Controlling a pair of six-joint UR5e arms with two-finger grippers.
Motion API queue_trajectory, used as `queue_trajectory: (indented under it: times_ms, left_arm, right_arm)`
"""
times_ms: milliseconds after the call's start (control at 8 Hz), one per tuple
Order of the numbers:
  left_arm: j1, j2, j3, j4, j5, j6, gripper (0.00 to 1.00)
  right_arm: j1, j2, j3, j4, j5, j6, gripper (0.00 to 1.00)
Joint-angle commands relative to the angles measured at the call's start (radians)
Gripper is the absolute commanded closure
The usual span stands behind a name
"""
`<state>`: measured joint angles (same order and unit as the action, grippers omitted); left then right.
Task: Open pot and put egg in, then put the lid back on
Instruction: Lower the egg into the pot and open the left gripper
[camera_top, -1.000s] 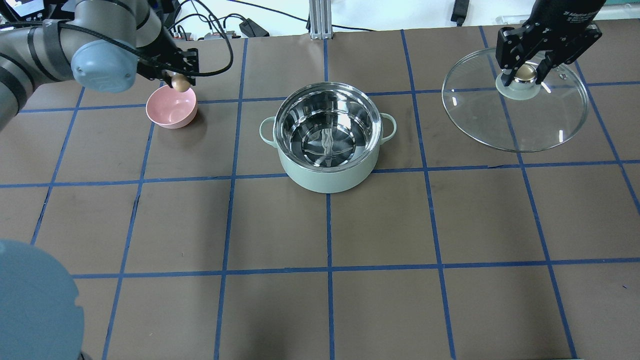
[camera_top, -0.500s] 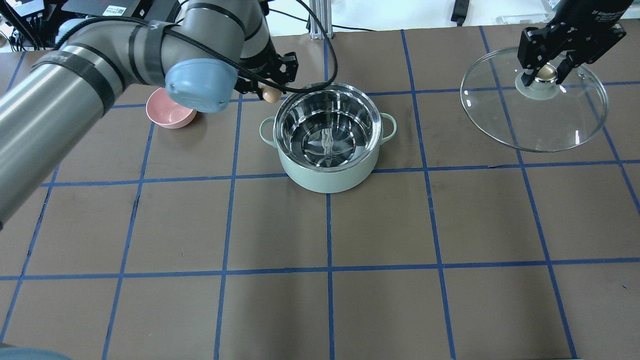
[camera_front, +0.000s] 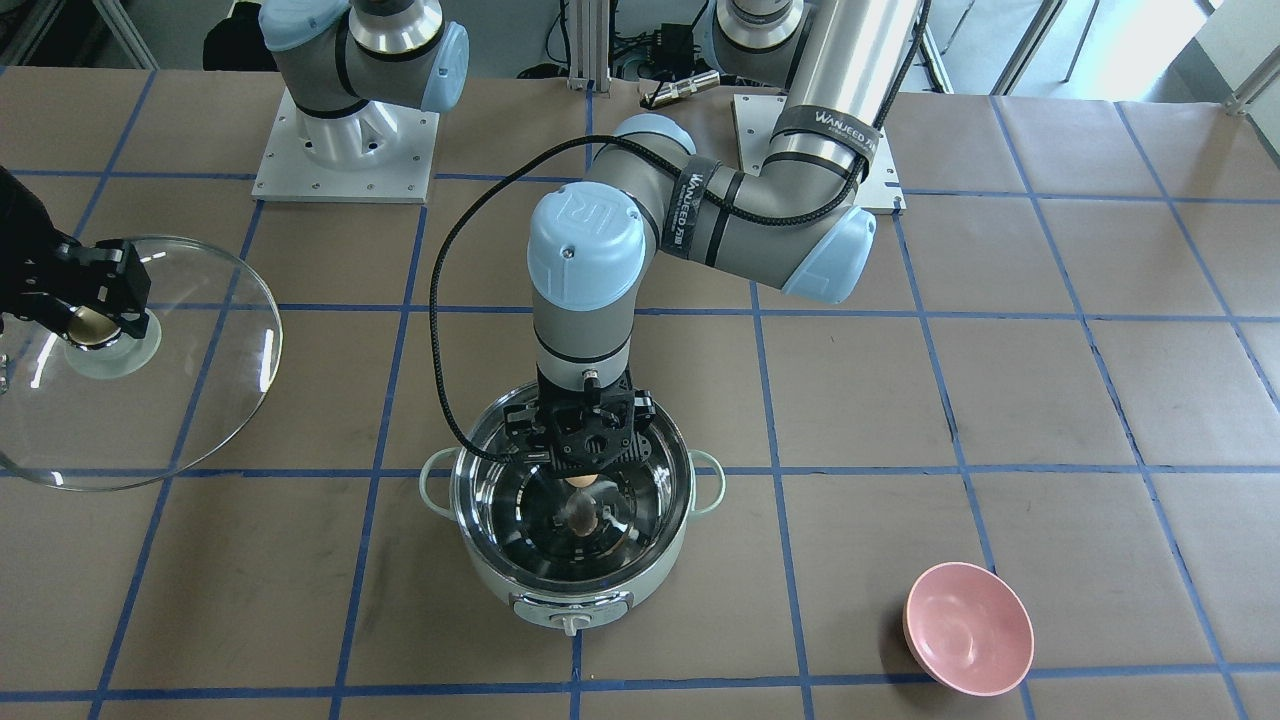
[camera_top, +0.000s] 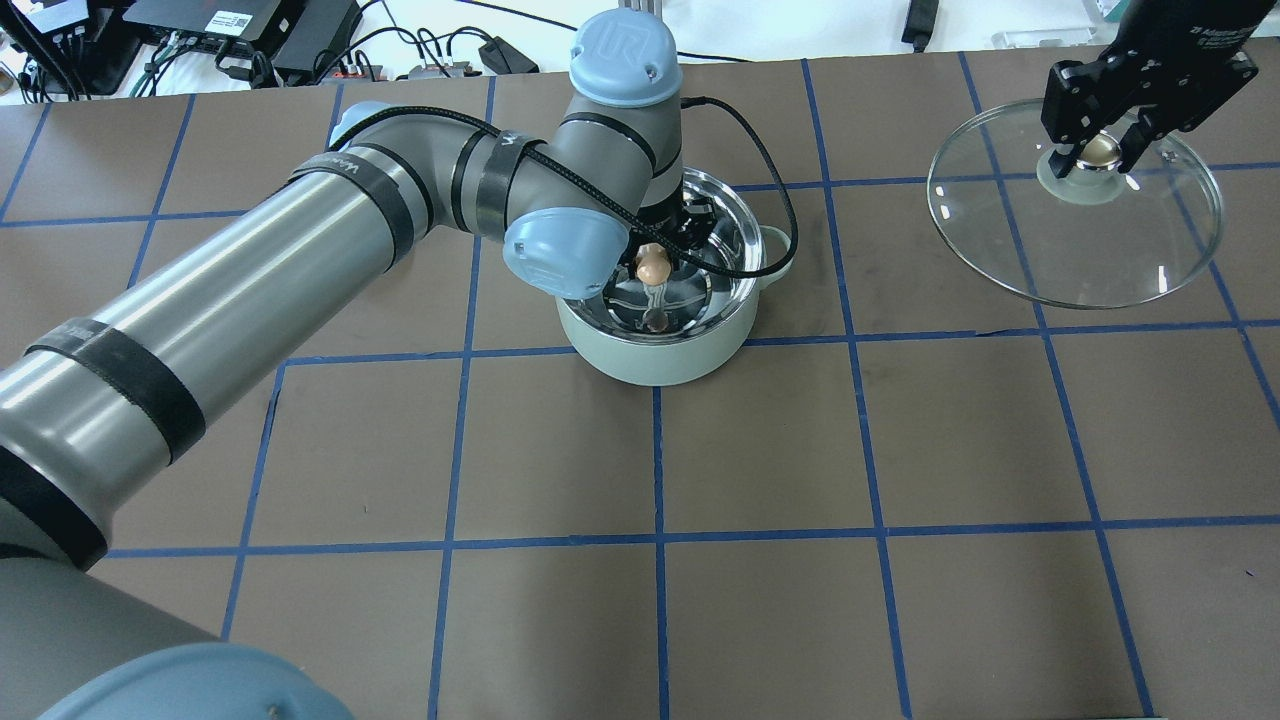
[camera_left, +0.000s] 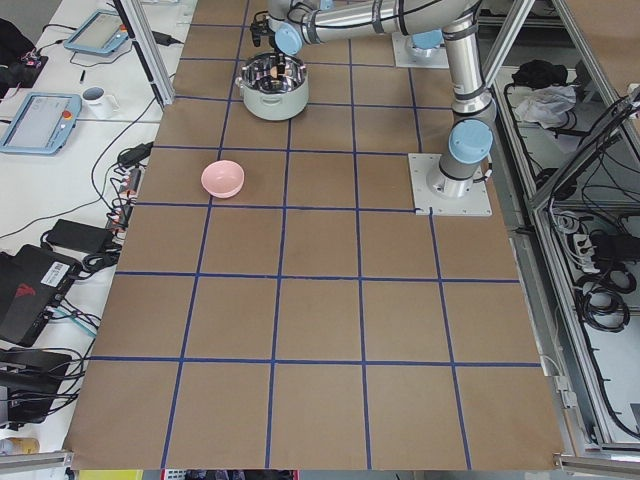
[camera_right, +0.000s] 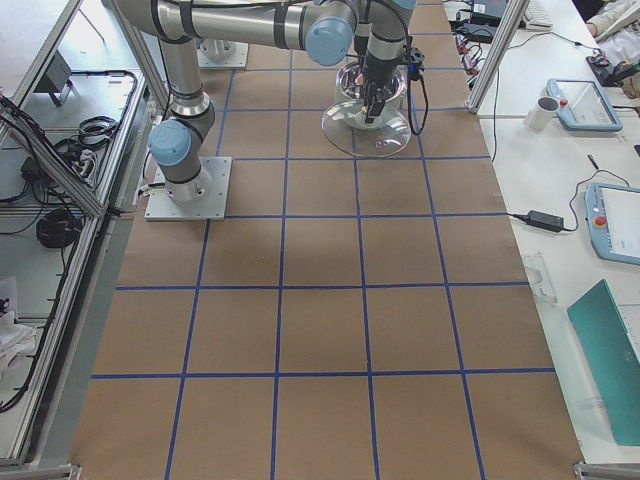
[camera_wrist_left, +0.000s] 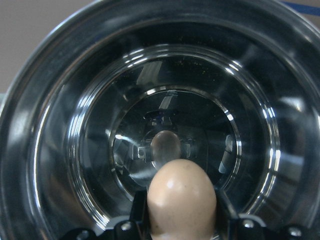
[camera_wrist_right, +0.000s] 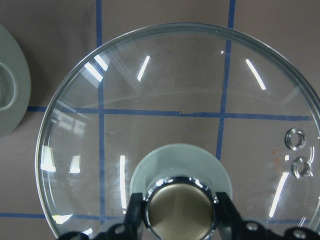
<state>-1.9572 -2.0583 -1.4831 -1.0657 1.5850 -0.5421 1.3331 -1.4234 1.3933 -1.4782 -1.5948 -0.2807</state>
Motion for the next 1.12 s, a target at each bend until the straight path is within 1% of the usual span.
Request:
queue_trajectory:
  times_ms: [0,250,375,500,625,750,875,1000]
  left_arm:
    - [-0.006,0.006,0.001,0.003,-0.011,0.014,0.0]
    - [-0.006,0.05,0.004,-0.011,-0.001,0.016,0.0]
    - [0.001,0.082,0.01,-0.081,0.004,0.027,0.0]
    - [0.035,0.148,0.012,-0.203,0.006,0.06,0.0]
    - [0.087,0.238,0.012,-0.344,0.004,0.104,0.0]
    - [0.121,0.319,0.012,-0.443,0.003,0.129,0.0]
    - [0.154,0.38,0.014,-0.539,0.004,0.183,0.0]
    - [0.205,0.438,0.017,-0.609,0.006,0.223,0.0]
  right_arm:
    - [0.0,0.0,0.006,-0.001,-0.017,-0.014,0.93]
    - [0.0,0.0,0.006,-0.001,-0.017,-0.014,0.93]
    - [0.0,-0.002,0.007,-0.001,-0.019,-0.014,0.93]
    - [0.0,0.0,0.007,-0.001,-0.02,-0.014,0.93]
    - [0.0,-0.002,0.009,-0.001,-0.019,-0.015,0.94]
    - [0.0,-0.002,0.009,0.001,-0.016,-0.014,0.94]
    - [0.008,-0.015,0.009,-0.001,-0.019,-0.009,0.94]
    - [0.026,-0.025,0.012,-0.008,-0.005,0.001,0.95]
